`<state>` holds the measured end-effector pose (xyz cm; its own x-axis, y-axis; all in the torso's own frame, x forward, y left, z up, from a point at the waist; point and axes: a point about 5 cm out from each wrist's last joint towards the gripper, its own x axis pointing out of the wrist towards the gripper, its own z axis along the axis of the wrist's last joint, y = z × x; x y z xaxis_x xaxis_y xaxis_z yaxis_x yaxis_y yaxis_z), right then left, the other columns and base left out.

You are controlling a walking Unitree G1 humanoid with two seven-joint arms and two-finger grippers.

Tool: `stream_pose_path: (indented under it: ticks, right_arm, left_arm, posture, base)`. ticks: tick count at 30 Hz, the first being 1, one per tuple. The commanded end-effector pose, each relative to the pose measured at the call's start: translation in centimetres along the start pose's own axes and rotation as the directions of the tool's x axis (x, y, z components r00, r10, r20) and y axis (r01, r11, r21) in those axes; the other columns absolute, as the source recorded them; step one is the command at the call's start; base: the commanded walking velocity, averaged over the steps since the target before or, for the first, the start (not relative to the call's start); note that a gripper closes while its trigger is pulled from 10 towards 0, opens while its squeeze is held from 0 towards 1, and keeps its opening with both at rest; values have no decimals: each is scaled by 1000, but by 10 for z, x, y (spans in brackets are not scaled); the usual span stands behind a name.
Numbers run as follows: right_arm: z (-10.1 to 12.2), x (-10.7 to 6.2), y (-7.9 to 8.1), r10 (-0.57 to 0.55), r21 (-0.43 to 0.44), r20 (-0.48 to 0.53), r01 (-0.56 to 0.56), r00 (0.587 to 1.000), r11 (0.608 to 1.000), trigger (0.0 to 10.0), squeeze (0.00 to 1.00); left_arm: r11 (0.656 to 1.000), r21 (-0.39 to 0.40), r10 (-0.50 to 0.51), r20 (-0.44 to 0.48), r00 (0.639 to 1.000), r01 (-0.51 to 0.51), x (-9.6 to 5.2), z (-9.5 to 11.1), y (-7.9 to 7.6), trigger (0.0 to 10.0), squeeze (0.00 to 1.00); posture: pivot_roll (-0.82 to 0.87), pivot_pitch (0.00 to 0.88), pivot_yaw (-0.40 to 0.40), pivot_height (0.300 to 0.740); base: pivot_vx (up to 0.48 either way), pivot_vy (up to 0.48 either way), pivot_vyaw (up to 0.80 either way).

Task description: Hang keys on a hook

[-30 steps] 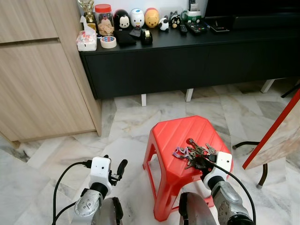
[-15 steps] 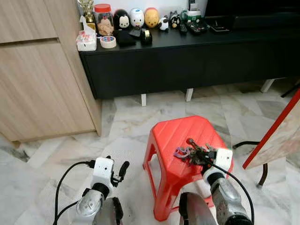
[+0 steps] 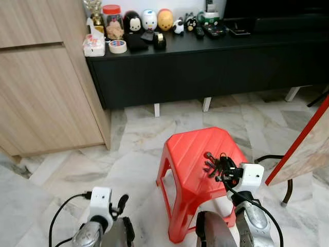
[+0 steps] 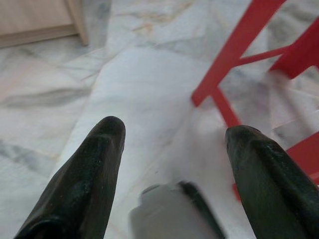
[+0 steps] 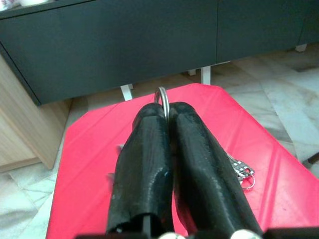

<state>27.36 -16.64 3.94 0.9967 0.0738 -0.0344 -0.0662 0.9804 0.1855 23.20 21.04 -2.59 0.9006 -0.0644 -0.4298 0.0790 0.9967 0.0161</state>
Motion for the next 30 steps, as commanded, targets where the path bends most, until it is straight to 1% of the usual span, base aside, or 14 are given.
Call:
stream_pose_path:
  ticks: [1,4,5,6,9,12,15,19,22,24,30]
  right_arm:
    - [5,4,3,-5,2,13,5,1000,1000,10000,0]
    - [5,6,5,-5,7,7,5,1000,1000,10000,0]
    - [5,6,5,-5,7,7,5,1000,1000,10000,0]
    - [5,7,6,-3,7,3,3,1000,1000,10000,0]
    - [6,8,7,1,7,1,-1,1000,1000,10000,0]
    - [6,8,7,-3,6,-3,3,1000,1000,10000,0]
    - [7,8,8,-5,6,-2,5,1000,1000,10000,0]
    - [6,7,9,-6,7,-5,6,1000,1000,10000,0]
    - [4,5,9,-12,6,-23,12,1000,1000,10000,0]
    - [0,4,8,-27,5,-45,28,999,1000,10000,0]
    - [-3,2,9,-26,8,-57,27,998,1000,10000,0]
  left_arm:
    - [1000,10,18,-27,999,-18,1,-4,4,10000,0]
    - [1000,1,29,-75,997,-29,0,-12,5,10000,0]
    - [1000,1,29,-75,997,-29,0,-12,5,10000,0]
    - [1000,15,20,-88,996,-19,-1,-14,3,10000,0]
    - [999,49,-6,-109,994,12,-1,-18,-1,10000,0]
    - [999,51,-5,-171,985,14,-4,-28,-2,10000,0]
    - [997,71,-9,-236,972,26,-9,-39,-3,10000,0]
    - [998,64,-1,-278,961,19,-14,-48,-3,10000,0]
    - [998,63,2,-294,956,17,-15,-51,-6,10000,0]
    - [998,62,-10,-303,953,30,-15,-54,-11,10000,0]
    - [997,63,-30,-330,944,53,-18,-60,-18,10000,0]
  posture:
    - [11,0,-18,612]
    - [16,0,-24,632]
    - [16,0,-24,632]
    - [16,0,-30,647]
    - [12,6,-31,662]
    - [18,10,-34,687]
    - [15,13,-36,712]
    - [8,20,-36,740]
    - [10,22,-37,740]
    - [10,22,-37,740]
    - [9,32,-35,740]
  base:
    - [0,0,0]
    - [0,0,0]
    - [0,0,0]
    - [0,0,0]
    - [0,0,0]
    - [0,0,0]
    - [0,0,0]
    - [0,0,0]
    - [0,0,0]
    - [0,0,0]
    - [0,0,0]
